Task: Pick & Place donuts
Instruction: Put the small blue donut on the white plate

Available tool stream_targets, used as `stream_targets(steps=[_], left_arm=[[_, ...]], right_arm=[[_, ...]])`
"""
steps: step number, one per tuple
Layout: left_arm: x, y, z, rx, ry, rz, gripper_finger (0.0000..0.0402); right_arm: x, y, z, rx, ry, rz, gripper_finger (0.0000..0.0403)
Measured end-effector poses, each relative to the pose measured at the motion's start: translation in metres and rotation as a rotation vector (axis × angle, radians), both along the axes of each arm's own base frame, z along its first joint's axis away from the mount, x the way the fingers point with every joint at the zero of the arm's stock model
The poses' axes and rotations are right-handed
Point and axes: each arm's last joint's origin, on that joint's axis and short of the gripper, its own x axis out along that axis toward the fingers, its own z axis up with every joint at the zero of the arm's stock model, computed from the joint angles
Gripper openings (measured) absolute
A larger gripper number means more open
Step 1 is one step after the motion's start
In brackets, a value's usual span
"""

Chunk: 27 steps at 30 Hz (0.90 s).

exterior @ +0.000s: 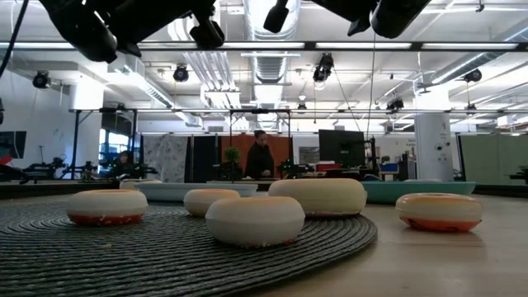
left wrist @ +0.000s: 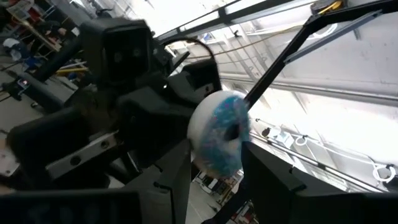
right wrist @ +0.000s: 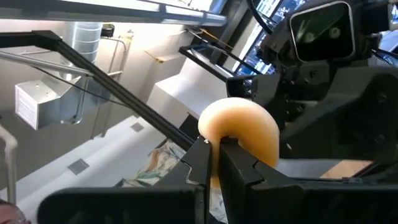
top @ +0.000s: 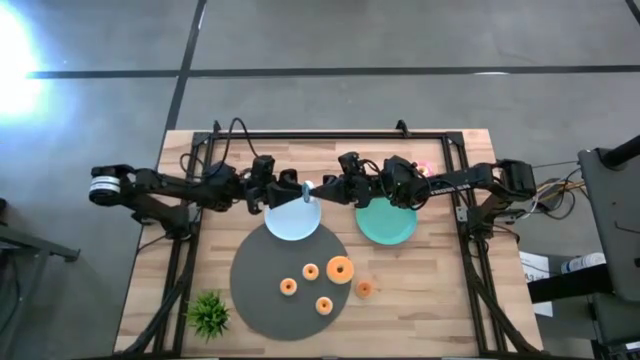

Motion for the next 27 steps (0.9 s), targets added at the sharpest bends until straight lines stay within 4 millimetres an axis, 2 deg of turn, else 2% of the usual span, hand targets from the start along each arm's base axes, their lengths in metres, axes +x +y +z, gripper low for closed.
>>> stream_targets(steps=[6,20,23,27], left_arm=[[0.001,0.002,-0.002,0.001,0.007,0.010,0.0117],[0.002,0.002,0.008,0.034,-0.029,-0.003,0.0117],[0.004,0.002,0.006,0.041,0.001,0.001,0.0105],[0.004,0.002,0.005,0.045,0.005,-0.002,0.0067]], right_arm=[[-0.001,0.001,0.001,0.000,-0.001,0.004,0.0013],[0.000,0.001,-0.001,-0.004,0.022,0.010,0.0013],[0.000,0.001,-0.003,-0.002,0.039,0.006,0.0013],[0.000,0.001,-0.005,0.009,0.078,-0.014,0.0014]])
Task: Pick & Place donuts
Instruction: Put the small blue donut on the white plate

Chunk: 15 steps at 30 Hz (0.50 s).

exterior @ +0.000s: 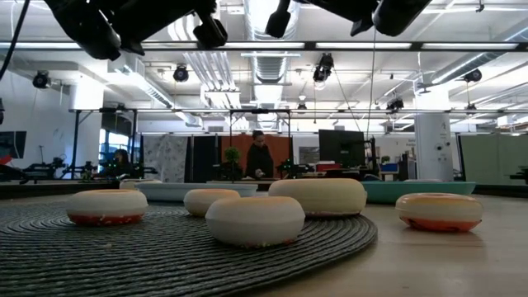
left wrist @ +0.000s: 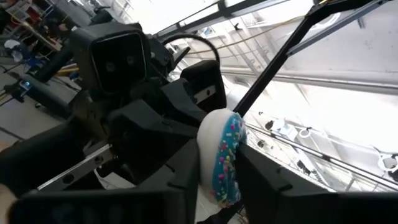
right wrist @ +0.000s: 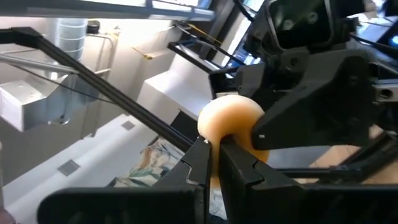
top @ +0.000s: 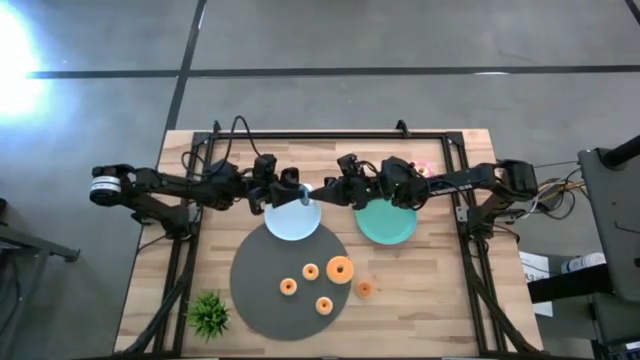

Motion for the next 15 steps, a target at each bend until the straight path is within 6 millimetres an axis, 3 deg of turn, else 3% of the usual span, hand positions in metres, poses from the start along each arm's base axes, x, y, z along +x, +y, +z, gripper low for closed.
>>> stream_targets(steps=[5,9,15], left_arm=[[0.001,0.000,-0.003,0.014,0.031,-0.002,0.0011],[0.004,0.001,-0.011,0.011,0.113,0.012,0.0007],[0.008,0.005,-0.035,-0.007,0.358,0.080,0.0006]], right_arm=[[-0.003,-0.001,-0.002,0.003,0.102,0.001,0.0049],[-0.014,-0.003,0.000,-0.060,0.244,-0.008,0.0099],[-0.059,-0.009,0.002,-0.187,0.631,-0.193,0.0167]])
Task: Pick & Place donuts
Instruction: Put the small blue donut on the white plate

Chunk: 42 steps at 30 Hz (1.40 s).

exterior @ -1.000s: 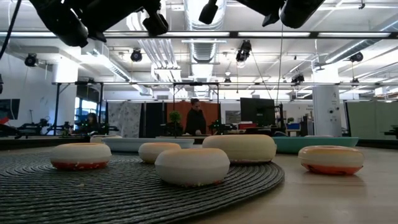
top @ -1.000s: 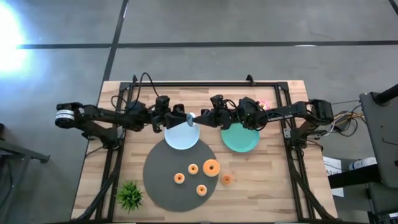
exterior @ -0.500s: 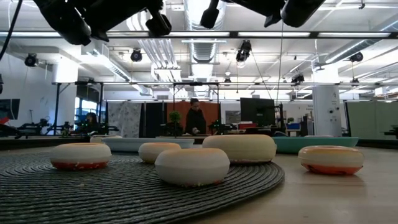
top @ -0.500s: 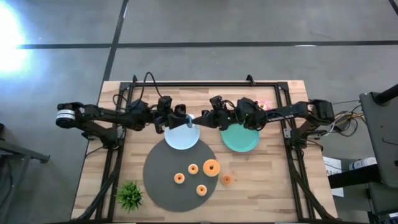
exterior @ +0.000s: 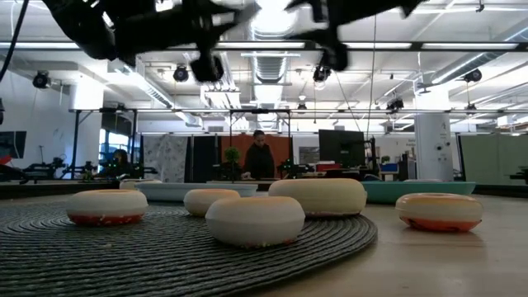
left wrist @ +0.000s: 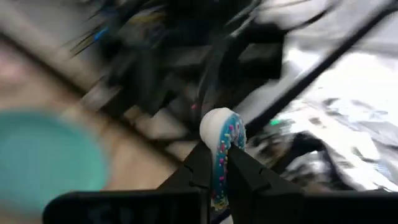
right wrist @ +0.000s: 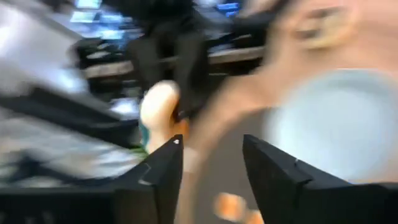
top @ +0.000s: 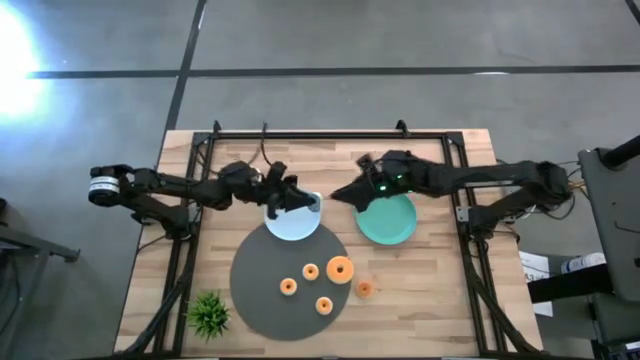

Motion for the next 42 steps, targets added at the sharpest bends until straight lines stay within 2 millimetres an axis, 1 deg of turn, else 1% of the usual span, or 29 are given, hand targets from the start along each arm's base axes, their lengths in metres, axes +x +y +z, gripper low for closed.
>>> stream_targets(steps=[3,5,8,10,12,14,15,18,20,23,25,27,32,39,42], left_arm=[[-0.002,0.002,-0.024,-0.035,0.197,0.052,0.0006],[-0.004,0.004,-0.037,-0.057,0.318,0.097,0.0006],[-0.005,0.005,-0.051,-0.077,0.448,0.136,0.0005],[-0.001,0.005,-0.055,-0.096,0.472,0.141,0.0005],[0.005,0.006,-0.051,-0.098,0.462,0.141,0.0005],[0.016,0.008,-0.043,-0.079,0.445,0.141,0.0005],[0.020,0.009,-0.042,-0.067,0.478,0.139,0.0005],[0.026,0.014,-0.046,-0.004,0.676,0.135,0.0005],[0.023,0.016,-0.050,0.032,0.823,0.145,0.0005],[0.017,0.022,-0.058,0.047,0.925,0.151,0.0005],[0.014,0.026,-0.066,0.003,0.945,0.113,0.0005],[0.013,0.028,-0.075,-0.063,0.959,0.026,0.0005],[0.017,0.022,-0.094,-0.089,1.021,-0.046,0.0005],[0.021,0.013,-0.102,-0.060,1.060,-0.052,0.0007],[0.021,0.011,-0.102,-0.025,1.072,0.001,0.0026]], right_arm=[[-0.028,0.000,0.004,-0.048,0.158,-0.088,0.0190],[-0.041,0.002,0.006,-0.067,0.215,-0.120,0.0199],[-0.054,0.006,0.007,-0.102,0.272,-0.168,0.0205],[-0.059,0.007,0.007,-0.117,0.303,-0.187,0.0205],[-0.062,0.007,0.008,-0.122,0.313,-0.193,0.0205],[-0.064,0.007,0.007,-0.130,0.332,-0.205,0.0205],[-0.065,0.007,0.007,-0.131,0.335,-0.205,0.0205],[-0.066,0.007,0.005,-0.133,0.355,-0.206,0.0205],[-0.067,0.009,0.004,-0.135,0.371,-0.199,0.0205],[-0.067,0.011,0.002,-0.138,0.382,-0.188,0.0206],[-0.068,0.011,0.002,-0.138,0.385,-0.187,0.0206],[-0.068,0.011,0.001,-0.140,0.386,-0.190,0.0206],[-0.066,0.011,-0.001,-0.154,0.394,-0.197,0.0206],[-0.065,0.011,-0.002,-0.154,0.400,-0.197,0.0206],[-0.065,0.011,-0.002,-0.154,0.400,-0.197,0.0206]])
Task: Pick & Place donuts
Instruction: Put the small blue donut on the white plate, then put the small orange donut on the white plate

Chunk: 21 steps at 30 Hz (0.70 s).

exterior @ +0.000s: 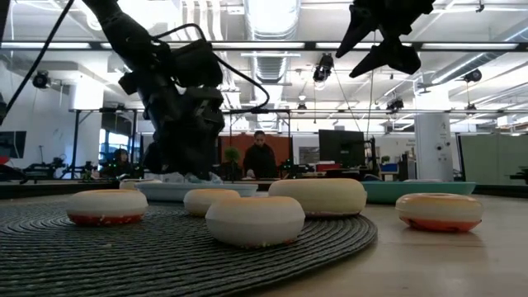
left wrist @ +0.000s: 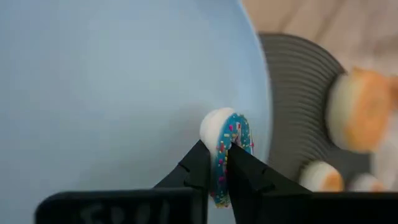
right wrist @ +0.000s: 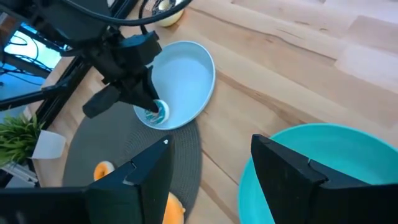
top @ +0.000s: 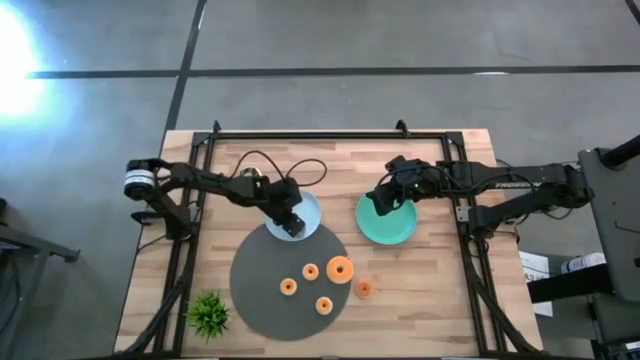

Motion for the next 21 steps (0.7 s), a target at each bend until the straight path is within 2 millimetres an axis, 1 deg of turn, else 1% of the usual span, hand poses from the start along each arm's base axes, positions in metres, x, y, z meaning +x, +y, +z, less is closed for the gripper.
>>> stream_targets(steps=[5,9,13,16,21], left_arm=[[-0.002,-0.001,0.001,0.037,0.025,0.022,0.0078],[-0.002,-0.003,0.002,0.060,0.041,0.012,0.0106],[-0.004,-0.006,0.004,0.099,0.082,0.011,0.0114],[-0.004,-0.007,0.014,0.125,0.090,0.011,0.0114],[-0.011,-0.009,0.032,0.235,0.125,0.013,0.0115]], right_arm=[[0.000,0.000,0.000,0.000,0.000,0.000,0.0206],[0.000,0.000,0.000,0.000,0.000,0.000,0.0206],[0.000,0.000,0.000,-0.001,0.000,0.000,0.0206],[0.000,0.000,0.000,0.000,0.002,0.000,0.0206],[0.000,0.001,-0.001,-0.015,0.011,0.020,0.0206]])
